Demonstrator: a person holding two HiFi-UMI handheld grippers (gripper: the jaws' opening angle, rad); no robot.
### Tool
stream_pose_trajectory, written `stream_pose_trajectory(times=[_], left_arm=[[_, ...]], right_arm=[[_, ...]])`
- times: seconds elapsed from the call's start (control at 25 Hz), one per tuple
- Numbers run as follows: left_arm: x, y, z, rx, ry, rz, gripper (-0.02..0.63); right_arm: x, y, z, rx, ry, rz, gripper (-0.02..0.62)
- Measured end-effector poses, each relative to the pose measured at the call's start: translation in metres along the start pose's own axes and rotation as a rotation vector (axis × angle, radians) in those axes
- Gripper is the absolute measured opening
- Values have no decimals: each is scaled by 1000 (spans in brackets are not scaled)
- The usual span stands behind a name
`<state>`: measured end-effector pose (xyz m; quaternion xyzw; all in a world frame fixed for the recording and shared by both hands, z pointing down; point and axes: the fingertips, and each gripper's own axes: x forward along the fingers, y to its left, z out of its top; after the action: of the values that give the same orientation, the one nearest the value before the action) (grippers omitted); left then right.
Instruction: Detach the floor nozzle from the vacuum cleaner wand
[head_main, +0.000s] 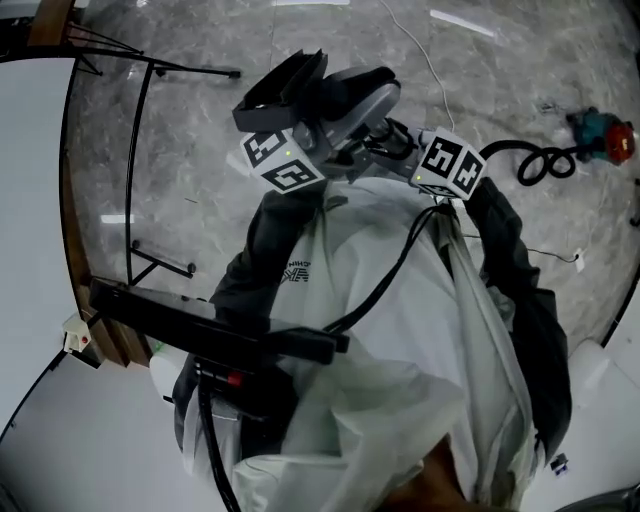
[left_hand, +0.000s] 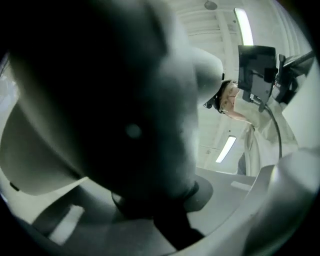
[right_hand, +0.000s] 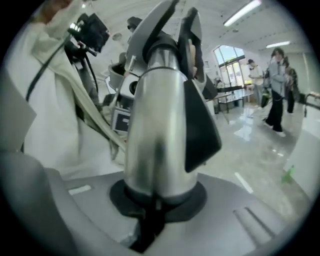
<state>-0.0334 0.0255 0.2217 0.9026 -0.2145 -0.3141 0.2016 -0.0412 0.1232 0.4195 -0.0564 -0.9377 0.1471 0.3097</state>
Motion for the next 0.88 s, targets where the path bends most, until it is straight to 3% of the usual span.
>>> stream_pose_trajectory(times=[0.08,0.16,0.32,0.48,0.56,0.88], left_arm=[[0,4,0,-10,-3,9,80],[-4,18,-2,-16,2,87,80],[-14,35,-2,-30,9,211,83],[-22,54,-2,-42,38,379,87],[-27,59,-2,-40,43,437,87],[-30,67,1,-34,39,495,86]], right_arm=[[-3,7,-1,31,-1,91,38],[0,4,-4,63,8,67,38],[9,-12,-5,89,19,-133,37],[12,-34,-4,113,42,-433,37],[10,-42,-6,95,68,-526,38],[15,-43,-3,73,66,-449,38]])
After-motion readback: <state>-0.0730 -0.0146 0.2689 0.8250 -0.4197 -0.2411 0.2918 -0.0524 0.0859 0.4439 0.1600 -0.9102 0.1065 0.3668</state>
